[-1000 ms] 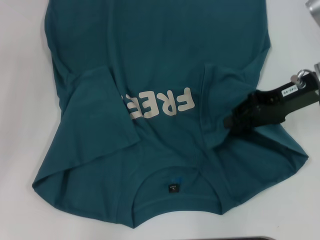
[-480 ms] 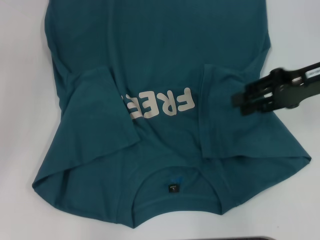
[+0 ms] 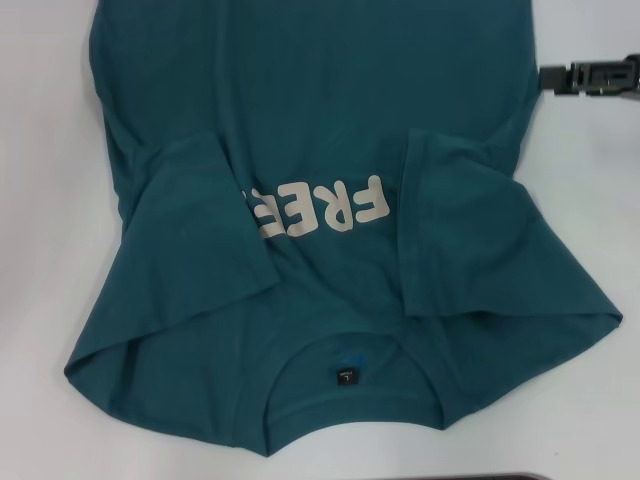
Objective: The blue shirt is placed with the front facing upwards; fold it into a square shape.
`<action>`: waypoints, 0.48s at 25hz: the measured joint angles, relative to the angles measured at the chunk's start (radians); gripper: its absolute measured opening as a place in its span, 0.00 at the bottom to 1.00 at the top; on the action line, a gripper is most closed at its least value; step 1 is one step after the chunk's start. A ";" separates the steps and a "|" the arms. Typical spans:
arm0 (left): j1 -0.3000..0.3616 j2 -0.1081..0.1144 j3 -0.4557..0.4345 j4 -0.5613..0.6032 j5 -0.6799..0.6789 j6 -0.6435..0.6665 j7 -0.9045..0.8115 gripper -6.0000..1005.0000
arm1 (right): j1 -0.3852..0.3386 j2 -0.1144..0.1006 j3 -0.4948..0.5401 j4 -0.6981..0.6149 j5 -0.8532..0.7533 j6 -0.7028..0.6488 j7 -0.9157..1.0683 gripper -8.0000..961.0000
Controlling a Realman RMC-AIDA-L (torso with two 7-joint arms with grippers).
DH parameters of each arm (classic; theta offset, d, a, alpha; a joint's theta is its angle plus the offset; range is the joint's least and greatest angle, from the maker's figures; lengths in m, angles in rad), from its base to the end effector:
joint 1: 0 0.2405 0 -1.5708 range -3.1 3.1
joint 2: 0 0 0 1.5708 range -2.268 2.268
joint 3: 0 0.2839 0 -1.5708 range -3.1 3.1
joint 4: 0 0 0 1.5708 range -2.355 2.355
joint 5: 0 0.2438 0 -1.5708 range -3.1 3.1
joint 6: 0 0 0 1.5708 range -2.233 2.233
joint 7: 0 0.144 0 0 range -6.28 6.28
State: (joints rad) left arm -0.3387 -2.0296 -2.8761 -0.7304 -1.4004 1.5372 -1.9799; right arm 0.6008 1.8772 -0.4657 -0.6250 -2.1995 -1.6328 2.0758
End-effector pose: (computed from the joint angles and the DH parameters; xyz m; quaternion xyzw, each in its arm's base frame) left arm -0.3961 0.3257 0.1200 -0.6575 -0.5090 -0.4778 0.2834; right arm 0.3381 0.3951 0.0914 -0.8190 0.5142 0.2264 0.1163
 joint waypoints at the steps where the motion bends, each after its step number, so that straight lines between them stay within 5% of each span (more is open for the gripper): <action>1: 0.001 0.000 0.000 0.000 0.000 0.002 -0.001 0.75 | -0.004 0.000 0.015 0.016 0.019 -0.001 -0.030 0.59; 4: 0.003 -0.003 0.004 0.000 0.000 0.010 -0.002 0.74 | -0.027 0.025 0.032 0.014 0.111 -0.087 -0.172 0.67; 8: 0.005 0.004 0.022 0.000 0.013 0.039 0.000 0.74 | -0.066 0.103 0.023 -0.102 0.183 -0.139 -0.261 0.82; 12: 0.010 0.031 0.080 -0.006 0.048 0.122 0.011 0.74 | -0.107 0.183 0.011 -0.323 0.103 -0.097 -0.343 0.86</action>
State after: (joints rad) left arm -0.3287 -1.9981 -2.7966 -0.7365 -1.3521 1.6595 -1.9685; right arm 0.4940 2.0602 -0.4547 -0.9478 -2.0964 -1.7299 1.7328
